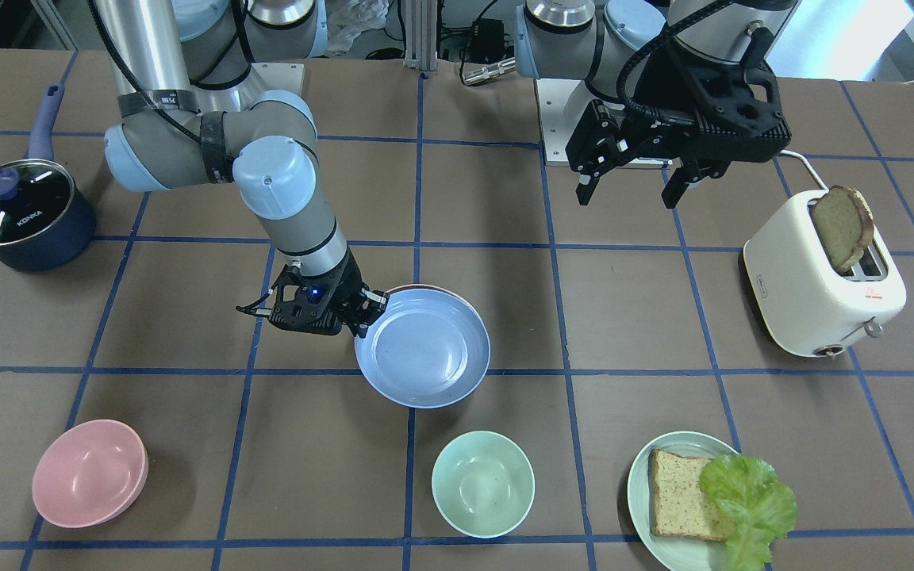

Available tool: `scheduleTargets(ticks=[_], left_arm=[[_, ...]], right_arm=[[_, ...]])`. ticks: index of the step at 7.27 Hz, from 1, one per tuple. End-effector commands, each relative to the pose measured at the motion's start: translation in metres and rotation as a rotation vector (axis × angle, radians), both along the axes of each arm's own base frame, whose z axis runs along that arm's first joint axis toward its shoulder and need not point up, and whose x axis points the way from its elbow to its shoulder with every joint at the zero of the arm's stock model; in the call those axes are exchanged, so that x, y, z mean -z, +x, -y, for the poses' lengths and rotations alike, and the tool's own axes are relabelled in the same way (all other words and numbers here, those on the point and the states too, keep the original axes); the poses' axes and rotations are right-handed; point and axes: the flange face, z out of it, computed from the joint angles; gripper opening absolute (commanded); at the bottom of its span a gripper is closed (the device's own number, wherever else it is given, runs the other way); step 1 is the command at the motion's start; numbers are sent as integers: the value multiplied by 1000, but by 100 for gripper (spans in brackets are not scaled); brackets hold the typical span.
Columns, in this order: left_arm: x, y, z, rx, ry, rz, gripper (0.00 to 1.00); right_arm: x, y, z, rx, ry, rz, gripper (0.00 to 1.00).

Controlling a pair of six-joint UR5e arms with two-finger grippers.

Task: Stack three plates with pink and blue
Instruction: 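Lower the blue plate onto the pink plate with the right gripper, then open the right gripper and lift it away from the stack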

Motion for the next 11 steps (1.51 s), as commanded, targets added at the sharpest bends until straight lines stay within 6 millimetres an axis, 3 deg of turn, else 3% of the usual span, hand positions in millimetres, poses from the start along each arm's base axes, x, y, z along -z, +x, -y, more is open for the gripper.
scheduleTargets(ticks=[1,2,3,6,8,10,11], left_arm=[[-1,0,-1,-2,-1,1,100],[-1,0,-1,-2,-1,0,100],[-1,0,-1,-2,-1,0,100],[-1,1,0,-3,-3,0,100],[-1,1,0,-3,-3,1,100],[0,1,1,-3,-3,-5,100],[0,2,1,-4,-3,-2,100]], right_arm=[[3,-1,-4,11,11,0,5],[4,0,-5,9,13,3,9],[1,-1,-1,12,-7,3,34],[-13,-1,6,15,-71,16,77],[-34,-3,15,14,-127,26,81],[-68,-4,41,3,-187,30,81],[-77,-13,51,-62,-170,6,81]])
